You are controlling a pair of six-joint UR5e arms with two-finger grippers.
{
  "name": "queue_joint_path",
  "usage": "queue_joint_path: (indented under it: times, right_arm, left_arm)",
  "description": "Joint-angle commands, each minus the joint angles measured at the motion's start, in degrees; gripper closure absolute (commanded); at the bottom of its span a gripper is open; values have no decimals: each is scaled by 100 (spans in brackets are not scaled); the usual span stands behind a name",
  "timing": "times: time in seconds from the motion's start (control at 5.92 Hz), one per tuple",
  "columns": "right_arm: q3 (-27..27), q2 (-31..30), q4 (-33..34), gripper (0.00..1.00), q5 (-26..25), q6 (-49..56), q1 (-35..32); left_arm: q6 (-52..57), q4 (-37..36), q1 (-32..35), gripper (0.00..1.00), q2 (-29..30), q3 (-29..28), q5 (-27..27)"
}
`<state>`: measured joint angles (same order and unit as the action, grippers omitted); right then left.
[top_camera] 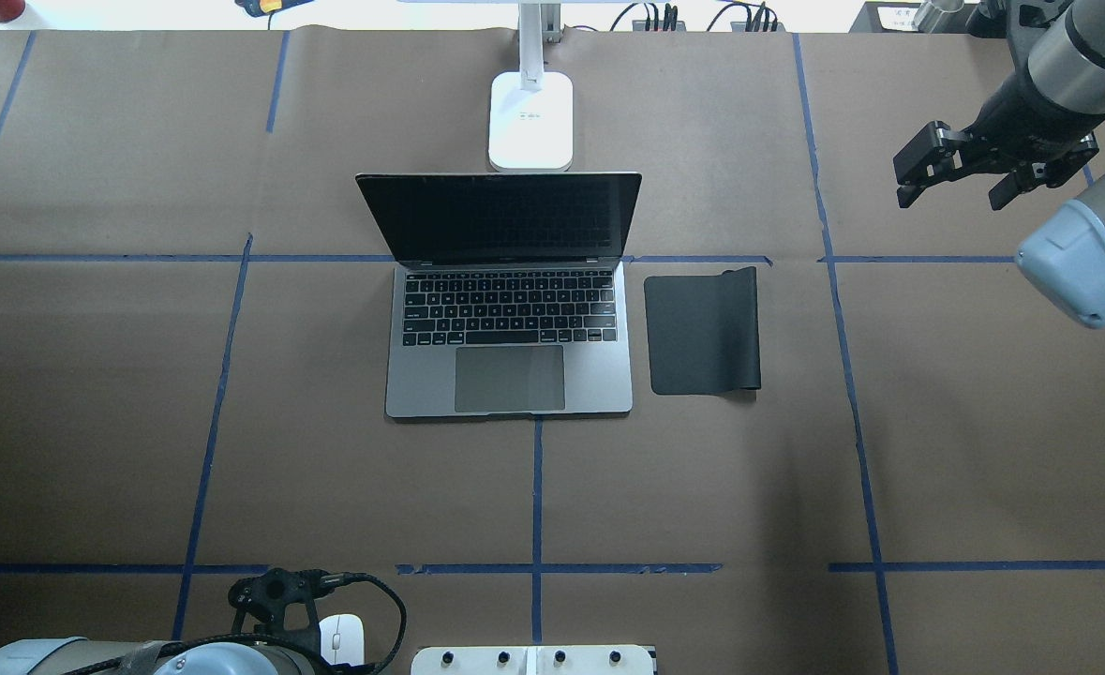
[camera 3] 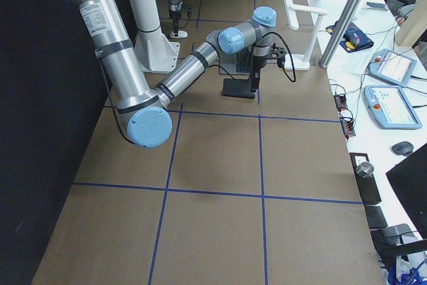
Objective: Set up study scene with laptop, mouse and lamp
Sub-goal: 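Grasp the white mouse near the robot with the left gripper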
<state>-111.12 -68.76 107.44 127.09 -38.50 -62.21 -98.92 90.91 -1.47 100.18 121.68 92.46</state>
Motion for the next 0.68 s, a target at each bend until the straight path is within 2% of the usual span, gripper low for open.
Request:
queue_joint_path:
  times: [0.0,0.51]
  right_arm:
    - [21,-6,5,0,0,0,-2]
    - [3,-76,-4,0,-9,0,7]
  left_arm:
    - [48,146,24,0,62,-48,0]
    - [179,146,138,0,80,-83,-9]
